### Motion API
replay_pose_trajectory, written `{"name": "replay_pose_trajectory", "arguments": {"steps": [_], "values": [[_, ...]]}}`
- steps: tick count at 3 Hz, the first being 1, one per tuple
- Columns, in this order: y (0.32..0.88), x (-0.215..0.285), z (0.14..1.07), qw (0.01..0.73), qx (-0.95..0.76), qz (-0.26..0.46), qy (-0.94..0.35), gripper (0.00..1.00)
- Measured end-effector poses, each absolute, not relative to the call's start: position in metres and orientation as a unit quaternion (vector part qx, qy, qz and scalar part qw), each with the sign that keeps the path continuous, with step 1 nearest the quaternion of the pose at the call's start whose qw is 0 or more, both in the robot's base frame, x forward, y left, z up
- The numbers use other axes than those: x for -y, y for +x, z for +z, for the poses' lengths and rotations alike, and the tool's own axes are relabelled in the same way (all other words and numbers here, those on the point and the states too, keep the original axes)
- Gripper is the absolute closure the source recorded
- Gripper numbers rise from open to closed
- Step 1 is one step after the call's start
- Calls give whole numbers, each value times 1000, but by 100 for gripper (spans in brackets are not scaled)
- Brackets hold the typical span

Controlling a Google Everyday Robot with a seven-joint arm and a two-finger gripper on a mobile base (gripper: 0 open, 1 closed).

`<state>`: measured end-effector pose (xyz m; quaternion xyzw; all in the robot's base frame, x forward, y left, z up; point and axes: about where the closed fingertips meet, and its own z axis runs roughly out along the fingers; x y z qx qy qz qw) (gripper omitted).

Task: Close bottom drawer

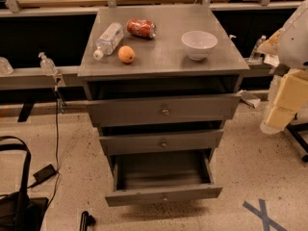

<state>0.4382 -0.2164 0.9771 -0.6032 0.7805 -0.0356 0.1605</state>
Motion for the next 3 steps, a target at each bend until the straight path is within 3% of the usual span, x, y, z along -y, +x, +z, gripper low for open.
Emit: {"name": "replay_pose_trajectory", "arguments": {"steps": [2, 3], "values": [[447, 218, 967, 166, -779, -27, -605, 0], [435, 195, 961, 198, -782, -5, -591, 0]]}}
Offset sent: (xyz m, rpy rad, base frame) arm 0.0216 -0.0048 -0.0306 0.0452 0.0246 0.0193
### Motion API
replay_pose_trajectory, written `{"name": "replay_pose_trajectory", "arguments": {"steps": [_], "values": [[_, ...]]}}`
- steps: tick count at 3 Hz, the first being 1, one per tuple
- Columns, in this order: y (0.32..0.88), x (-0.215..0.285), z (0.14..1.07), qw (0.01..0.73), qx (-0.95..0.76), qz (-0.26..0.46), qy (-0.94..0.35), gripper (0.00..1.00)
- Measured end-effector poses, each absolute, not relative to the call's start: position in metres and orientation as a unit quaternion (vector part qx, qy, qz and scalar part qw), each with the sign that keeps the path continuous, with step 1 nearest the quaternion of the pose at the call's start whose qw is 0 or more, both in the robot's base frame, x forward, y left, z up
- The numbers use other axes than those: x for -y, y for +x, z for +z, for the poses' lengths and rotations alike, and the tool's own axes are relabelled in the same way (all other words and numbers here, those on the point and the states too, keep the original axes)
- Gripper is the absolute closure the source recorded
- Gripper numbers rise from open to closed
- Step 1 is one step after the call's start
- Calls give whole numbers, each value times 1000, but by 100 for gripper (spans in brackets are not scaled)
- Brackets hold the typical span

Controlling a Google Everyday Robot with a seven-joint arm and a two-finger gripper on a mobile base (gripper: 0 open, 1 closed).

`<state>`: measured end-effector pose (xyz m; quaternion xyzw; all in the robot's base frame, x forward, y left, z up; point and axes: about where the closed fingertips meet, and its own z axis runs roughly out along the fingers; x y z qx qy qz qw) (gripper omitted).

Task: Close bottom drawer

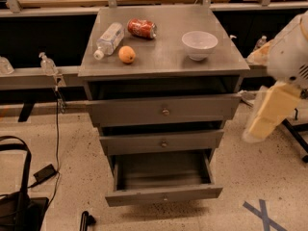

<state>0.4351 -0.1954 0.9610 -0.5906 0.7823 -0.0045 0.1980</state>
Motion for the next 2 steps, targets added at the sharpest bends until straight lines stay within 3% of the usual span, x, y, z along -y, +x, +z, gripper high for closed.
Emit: {"name": "replay_pose_trajectory", "arguments": {"steps": [1, 2], "values": [[415, 140, 898, 229, -799, 91, -548, 0], [410, 111, 847, 229, -801, 119, -540, 0]]}}
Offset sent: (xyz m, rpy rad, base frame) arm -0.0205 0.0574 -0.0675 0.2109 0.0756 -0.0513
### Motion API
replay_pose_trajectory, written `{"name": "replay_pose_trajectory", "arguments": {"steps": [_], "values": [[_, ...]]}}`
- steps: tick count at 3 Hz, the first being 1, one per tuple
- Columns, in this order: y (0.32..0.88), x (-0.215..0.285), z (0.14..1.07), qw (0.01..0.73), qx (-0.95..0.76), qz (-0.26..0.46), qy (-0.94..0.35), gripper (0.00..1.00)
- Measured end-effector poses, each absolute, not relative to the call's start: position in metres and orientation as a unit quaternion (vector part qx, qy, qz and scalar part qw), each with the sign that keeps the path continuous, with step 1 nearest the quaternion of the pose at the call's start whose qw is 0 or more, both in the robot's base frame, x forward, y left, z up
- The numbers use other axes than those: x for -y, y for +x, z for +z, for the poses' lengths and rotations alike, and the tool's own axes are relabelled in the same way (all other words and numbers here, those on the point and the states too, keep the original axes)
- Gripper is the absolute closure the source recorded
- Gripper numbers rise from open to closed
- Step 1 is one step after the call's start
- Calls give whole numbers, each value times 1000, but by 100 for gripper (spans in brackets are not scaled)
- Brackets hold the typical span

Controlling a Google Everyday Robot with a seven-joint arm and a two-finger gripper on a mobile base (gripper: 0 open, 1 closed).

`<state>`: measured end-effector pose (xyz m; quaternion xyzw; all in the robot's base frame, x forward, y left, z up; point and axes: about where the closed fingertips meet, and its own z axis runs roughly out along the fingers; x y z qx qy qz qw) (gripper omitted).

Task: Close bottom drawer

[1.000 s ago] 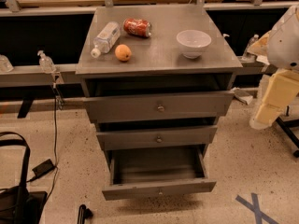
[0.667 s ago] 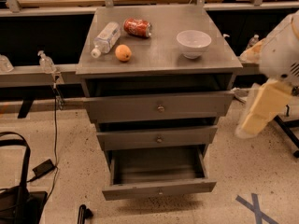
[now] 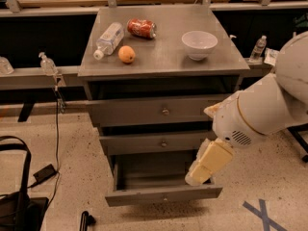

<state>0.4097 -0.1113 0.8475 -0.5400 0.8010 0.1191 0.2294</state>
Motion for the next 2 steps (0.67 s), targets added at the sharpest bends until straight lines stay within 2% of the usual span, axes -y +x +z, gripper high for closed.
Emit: {"name": "replay_pose_trajectory", "arguments": {"steps": [1, 2], "values": [[411, 111, 843, 231, -801, 124, -538, 0], [422, 109, 784, 245, -805, 183, -507, 0]]}}
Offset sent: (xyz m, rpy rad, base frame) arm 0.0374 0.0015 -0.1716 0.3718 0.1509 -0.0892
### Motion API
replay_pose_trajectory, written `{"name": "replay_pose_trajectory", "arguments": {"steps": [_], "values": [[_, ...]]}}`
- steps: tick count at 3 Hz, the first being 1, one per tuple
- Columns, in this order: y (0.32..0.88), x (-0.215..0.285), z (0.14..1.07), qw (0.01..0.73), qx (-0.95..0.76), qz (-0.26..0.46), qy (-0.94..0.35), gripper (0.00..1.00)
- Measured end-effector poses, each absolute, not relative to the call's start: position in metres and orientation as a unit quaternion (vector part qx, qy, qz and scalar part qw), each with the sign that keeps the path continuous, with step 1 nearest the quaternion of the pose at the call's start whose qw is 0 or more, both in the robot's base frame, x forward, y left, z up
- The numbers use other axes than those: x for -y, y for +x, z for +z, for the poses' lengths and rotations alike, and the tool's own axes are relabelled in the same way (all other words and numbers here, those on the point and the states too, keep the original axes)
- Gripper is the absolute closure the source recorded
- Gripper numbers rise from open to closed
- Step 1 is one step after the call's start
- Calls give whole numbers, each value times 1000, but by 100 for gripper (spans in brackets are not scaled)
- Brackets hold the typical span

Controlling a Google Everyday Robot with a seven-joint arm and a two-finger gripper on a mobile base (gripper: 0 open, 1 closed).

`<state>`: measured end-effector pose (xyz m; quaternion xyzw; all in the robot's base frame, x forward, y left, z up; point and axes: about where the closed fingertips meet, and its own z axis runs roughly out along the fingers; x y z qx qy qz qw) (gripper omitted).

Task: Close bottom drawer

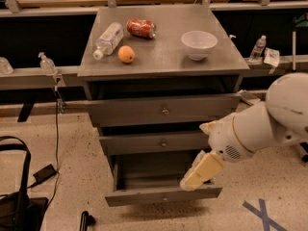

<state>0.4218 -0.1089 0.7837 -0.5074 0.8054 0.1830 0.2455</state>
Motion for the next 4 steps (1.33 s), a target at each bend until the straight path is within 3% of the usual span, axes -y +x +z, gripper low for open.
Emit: {"name": "replay_pose_trajectory", "arguments": {"steps": [1, 4], "values": [[423, 96, 703, 274, -798, 261, -470, 0], [456, 92, 613, 319, -791, 288, -436, 0]]}}
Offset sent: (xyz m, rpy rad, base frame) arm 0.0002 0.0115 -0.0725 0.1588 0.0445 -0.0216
